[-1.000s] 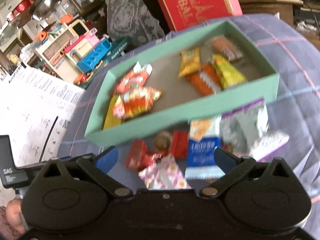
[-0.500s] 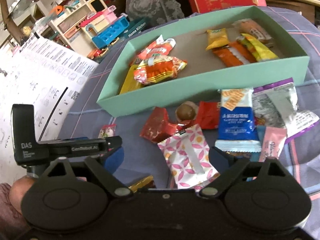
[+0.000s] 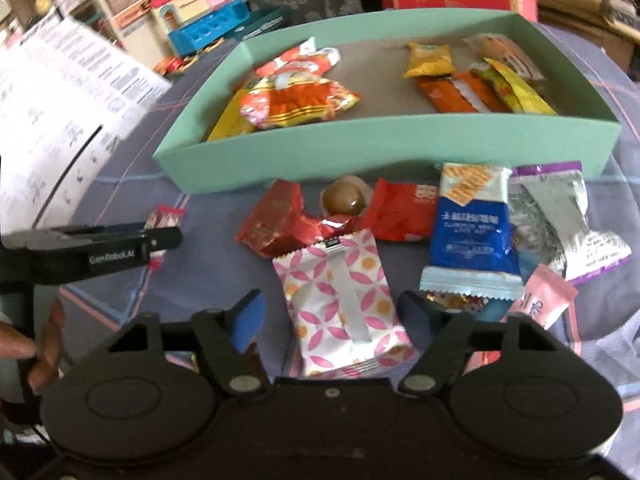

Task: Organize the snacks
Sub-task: 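Grasp pink-patterned white packet with right tool while left tool grasps red-white candy, then carry both snacks into the green box and open both tools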

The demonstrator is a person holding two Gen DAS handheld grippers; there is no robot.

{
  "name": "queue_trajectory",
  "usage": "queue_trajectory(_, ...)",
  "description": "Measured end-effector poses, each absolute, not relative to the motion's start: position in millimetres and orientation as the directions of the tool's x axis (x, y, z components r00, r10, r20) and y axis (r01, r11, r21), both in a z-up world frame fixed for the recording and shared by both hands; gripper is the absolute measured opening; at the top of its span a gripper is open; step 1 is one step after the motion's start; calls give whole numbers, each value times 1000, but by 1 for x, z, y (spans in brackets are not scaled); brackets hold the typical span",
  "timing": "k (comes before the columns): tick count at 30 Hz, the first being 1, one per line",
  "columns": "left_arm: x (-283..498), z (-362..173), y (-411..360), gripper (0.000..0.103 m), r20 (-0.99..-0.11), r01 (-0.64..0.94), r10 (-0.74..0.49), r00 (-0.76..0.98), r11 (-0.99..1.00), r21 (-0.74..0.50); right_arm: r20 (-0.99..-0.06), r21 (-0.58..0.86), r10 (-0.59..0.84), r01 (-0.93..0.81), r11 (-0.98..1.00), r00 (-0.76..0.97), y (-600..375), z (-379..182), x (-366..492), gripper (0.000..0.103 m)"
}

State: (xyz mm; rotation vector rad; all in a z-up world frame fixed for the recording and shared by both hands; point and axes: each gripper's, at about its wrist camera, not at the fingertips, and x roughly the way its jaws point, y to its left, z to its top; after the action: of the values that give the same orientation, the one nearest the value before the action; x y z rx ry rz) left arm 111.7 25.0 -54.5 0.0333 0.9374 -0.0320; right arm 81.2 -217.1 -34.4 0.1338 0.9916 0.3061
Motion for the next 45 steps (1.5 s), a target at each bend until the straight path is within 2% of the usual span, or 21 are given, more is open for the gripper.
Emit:
queue_trajectory(2, 108, -55, 26, 38, -804, 45, -19, 594, 999, 10, -807, 231, 312, -218, 948, 501, -209, -34, 80, 52)
queue_trajectory(8, 105, -55, 29, 39, -802, 42, -21, 596, 999, 5, -812, 175, 287, -256, 951, 509, -196, -35, 78, 52)
queue_trajectory(12, 105, -56, 28, 45, -805, 47, -27, 592, 999, 1, -810, 169, 283, -257, 951, 513, -193, -34, 77, 55)
queue_trajectory(17, 107, -56, 26, 46, -807, 45, -22, 591, 999, 6, -813, 140, 267, -270, 952, 518, -190, -35, 73, 56)
queue_trajectory(18, 108, -55, 25, 43, -807, 45, -21, 590, 999, 7, -813, 130, 262, -277, 952, 520, -188, -36, 74, 56)
queue_trajectory(19, 108, -55, 25, 34, -806, 43, -15, 592, 999, 14, -813, 112, 253, -285, 952, 524, -186, -37, 73, 56)
queue_trajectory(23, 107, -54, 26, 30, -805, 37, -9, 593, 999, 16, -810, 4, 198, -332, 943, 552, -171, -41, 67, 52)
queue_trajectory(26, 105, -53, 29, 30, -812, 26, -14, 584, 1000, 1, -812, 36, 205, -303, 952, 547, -177, -39, 70, 49)
queue_trajectory(32, 97, -46, 35, 29, -818, 28, -48, 573, 999, -39, -807, 201, 289, -222, 954, 515, -202, -33, 76, 49)
queue_trajectory(45, 94, 4, 19, 29, -763, 103, -139, 631, 990, -95, -721, 379, 440, -228, 897, 535, -219, 1, 85, 49)
